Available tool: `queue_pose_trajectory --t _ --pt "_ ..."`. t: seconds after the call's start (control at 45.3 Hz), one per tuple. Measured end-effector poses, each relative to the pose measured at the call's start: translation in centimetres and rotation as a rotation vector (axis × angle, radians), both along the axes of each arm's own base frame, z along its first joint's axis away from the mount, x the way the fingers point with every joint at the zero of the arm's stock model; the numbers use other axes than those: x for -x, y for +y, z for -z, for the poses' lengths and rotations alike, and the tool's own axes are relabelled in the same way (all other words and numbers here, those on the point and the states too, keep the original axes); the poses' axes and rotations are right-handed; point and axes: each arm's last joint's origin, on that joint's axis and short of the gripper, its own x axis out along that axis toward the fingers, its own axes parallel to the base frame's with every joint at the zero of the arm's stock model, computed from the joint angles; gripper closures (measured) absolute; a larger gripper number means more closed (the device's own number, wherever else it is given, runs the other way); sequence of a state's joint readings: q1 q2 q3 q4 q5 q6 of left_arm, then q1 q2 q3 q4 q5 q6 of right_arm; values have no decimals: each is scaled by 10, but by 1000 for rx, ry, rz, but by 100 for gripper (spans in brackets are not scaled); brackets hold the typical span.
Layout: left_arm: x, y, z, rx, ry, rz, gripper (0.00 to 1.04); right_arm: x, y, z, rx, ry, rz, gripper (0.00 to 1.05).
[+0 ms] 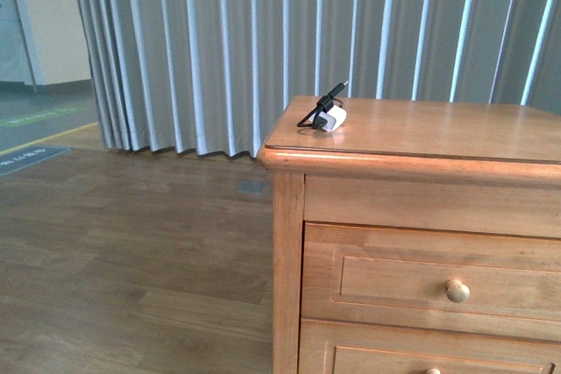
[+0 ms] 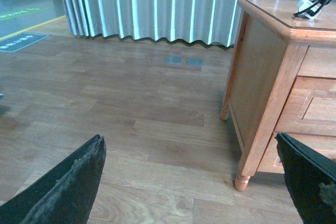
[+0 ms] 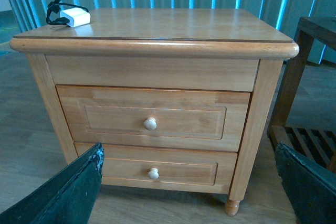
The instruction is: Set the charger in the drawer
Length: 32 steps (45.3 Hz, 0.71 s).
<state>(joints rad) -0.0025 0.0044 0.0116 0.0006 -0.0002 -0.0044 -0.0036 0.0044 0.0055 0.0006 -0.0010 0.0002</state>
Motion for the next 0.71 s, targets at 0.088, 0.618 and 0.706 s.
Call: queue_pose_trajectory --t 0.088,0.618,0.706 --pt "0 0 0 0 0 0 6 0 0 0 0 0 0 8" --pt "0 0 0 0 0 0 6 0 0 0 0 0 0 8" --pt "0 0 0 0 0 0 6 0 0 0 6 -1 6 8"
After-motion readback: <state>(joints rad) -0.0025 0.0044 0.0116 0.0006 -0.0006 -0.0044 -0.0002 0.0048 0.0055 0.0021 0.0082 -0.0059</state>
